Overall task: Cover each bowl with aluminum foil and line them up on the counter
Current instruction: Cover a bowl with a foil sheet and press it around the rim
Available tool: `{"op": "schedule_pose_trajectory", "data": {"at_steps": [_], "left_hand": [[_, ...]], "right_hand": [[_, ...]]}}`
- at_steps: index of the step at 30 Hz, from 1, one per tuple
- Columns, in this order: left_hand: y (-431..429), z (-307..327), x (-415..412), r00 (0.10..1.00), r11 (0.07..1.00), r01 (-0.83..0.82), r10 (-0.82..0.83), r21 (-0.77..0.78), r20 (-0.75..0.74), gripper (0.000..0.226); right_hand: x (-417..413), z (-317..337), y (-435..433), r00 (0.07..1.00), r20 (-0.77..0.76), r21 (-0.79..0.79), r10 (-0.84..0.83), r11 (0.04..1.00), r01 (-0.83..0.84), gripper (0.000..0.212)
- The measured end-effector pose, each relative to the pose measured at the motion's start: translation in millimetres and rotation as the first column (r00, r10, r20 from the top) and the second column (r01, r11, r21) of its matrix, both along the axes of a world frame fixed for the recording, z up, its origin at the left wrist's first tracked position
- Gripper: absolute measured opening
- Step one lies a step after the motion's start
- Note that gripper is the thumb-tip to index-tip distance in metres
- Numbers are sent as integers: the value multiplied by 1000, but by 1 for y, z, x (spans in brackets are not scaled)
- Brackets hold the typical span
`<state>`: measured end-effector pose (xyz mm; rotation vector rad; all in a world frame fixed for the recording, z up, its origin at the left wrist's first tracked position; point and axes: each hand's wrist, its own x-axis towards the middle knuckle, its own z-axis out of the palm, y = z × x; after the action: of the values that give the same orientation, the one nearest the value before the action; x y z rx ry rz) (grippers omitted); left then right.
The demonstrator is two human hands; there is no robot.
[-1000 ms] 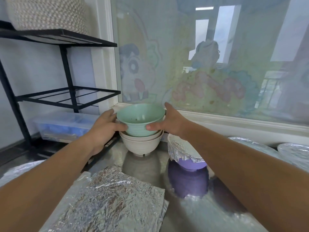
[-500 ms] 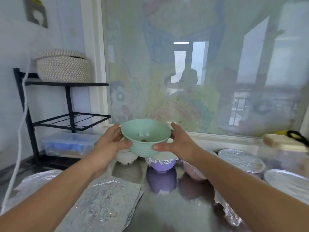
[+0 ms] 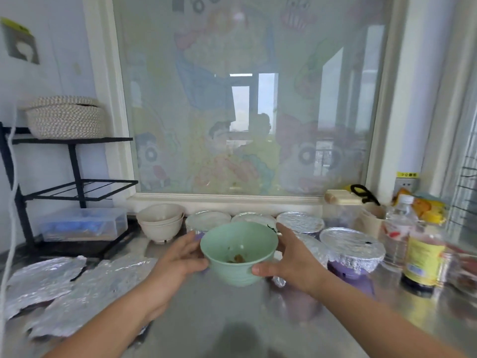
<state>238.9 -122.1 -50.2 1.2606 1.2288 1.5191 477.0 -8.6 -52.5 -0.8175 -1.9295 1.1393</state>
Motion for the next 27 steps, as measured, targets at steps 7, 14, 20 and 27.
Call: {"op": "schedule_pose_trajectory", "data": {"at_steps": [7, 14, 20, 27], "left_hand": [[-19, -40, 28, 994, 991, -45, 57, -123, 96, 87], [-23, -60, 32, 991, 982, -76, 93, -173, 95, 74], [-18, -68, 27, 986, 975, -157, 163, -158, 28, 42], [-15, -73, 29, 985, 976, -169, 172, -136, 10, 38]], "right_hand": [[44, -47, -42, 998, -55, -145, 12, 989, -20, 111], [47, -74, -41, 998, -52, -122, 32, 992, -38, 96], [32, -81, -34, 998, -9, -112, 54, 992, -55, 102], [30, -80, -31, 999, -8, -124, 33, 992, -33, 93]]}}
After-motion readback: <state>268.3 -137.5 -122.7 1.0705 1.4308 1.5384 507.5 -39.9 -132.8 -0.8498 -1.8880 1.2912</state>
